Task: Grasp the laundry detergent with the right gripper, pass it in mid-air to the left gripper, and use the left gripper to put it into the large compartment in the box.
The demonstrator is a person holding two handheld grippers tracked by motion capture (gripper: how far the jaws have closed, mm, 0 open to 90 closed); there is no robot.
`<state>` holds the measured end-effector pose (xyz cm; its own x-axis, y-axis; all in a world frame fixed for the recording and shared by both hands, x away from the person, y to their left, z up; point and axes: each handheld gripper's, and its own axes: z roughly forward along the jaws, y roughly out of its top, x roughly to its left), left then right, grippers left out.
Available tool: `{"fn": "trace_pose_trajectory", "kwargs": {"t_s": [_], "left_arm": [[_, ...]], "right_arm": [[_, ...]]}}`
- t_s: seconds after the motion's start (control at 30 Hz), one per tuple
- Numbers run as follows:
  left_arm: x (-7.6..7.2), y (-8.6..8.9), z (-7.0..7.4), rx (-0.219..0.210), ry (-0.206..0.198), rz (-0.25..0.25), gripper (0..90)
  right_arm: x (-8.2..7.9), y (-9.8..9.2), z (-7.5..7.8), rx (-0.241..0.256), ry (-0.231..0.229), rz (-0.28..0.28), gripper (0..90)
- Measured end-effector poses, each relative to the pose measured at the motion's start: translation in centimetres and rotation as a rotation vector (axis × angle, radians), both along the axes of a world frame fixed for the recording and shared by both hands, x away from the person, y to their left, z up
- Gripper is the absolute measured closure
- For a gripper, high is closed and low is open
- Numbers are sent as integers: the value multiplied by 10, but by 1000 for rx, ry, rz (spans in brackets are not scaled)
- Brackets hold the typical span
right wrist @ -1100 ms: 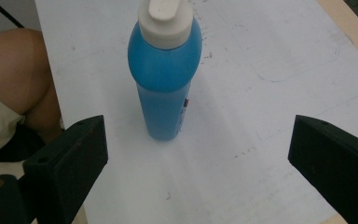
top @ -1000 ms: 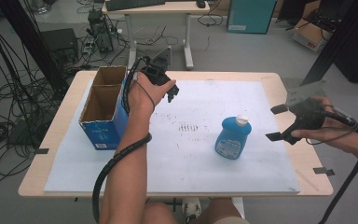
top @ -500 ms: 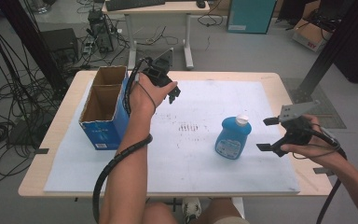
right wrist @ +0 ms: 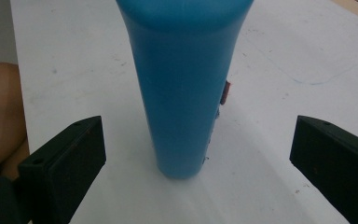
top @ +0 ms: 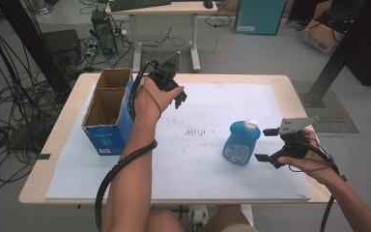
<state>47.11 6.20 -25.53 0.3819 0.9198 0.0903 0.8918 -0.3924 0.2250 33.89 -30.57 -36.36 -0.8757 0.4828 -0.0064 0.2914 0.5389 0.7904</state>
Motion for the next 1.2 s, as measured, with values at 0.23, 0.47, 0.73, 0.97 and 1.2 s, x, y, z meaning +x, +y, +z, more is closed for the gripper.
{"fn": "trace_pose_trajectory", "kwargs": {"t_s": [0.23,0.47,0.73,0.97,1.2], "left_arm": [[-1,2,-2,3,2,0,59],[0,3,-2,5,0,-1,59],[1,3,-2,6,2,-3,59],[1,0,-1,-2,-7,-3,58],[1,-4,1,6,1,-18,58]], "right_arm": [[-1,11,-20,35,-13,-3,31],[1,18,-30,62,-26,-11,31],[2,24,-36,102,-46,-15,25],[3,26,-40,131,-57,-16,21],[3,27,-42,149,-60,-21,18]]}}
